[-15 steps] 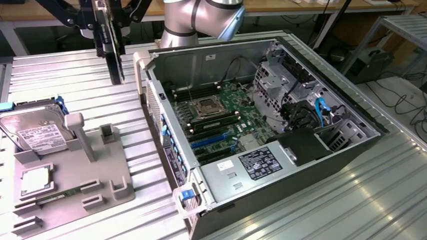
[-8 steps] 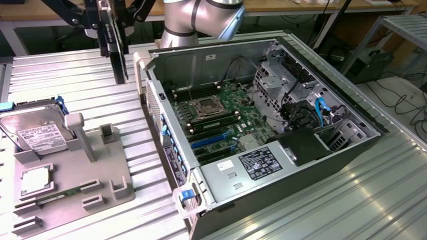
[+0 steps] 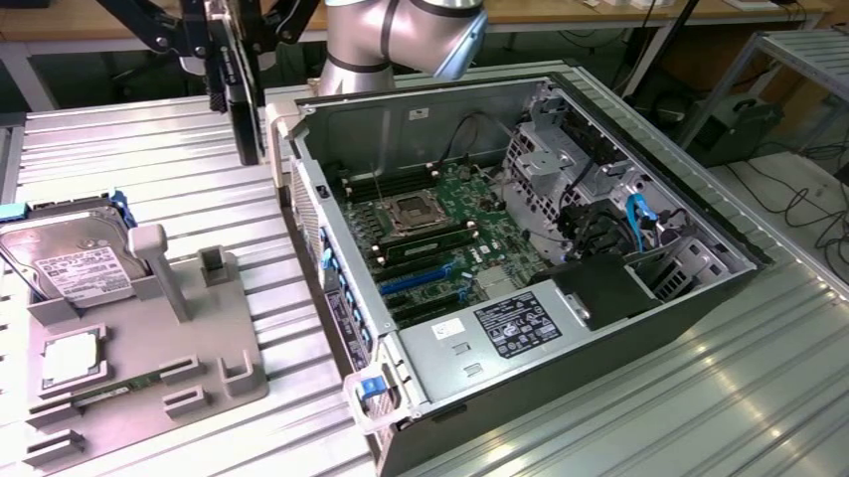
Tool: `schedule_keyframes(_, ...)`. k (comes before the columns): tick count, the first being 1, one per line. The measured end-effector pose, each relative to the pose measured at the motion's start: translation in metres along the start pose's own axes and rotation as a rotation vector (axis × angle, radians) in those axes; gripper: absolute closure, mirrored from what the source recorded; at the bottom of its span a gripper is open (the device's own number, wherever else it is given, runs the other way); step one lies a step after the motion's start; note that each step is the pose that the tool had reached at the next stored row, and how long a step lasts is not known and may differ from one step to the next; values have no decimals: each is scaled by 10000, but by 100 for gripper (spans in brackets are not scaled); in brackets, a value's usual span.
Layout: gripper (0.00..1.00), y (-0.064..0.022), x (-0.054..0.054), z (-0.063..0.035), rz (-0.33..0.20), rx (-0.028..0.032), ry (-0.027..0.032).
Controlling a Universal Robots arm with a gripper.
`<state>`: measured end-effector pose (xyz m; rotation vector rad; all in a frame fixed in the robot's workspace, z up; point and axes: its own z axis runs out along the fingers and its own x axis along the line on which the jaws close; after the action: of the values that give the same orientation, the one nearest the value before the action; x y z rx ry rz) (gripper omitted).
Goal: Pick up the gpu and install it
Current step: 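Pick up the gpu and move the gpu toward the slot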
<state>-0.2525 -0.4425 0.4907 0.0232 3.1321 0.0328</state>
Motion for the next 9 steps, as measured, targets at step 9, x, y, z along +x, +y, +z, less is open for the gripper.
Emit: schedule_keyframes(9,72,1,-91,2,0,0,0)
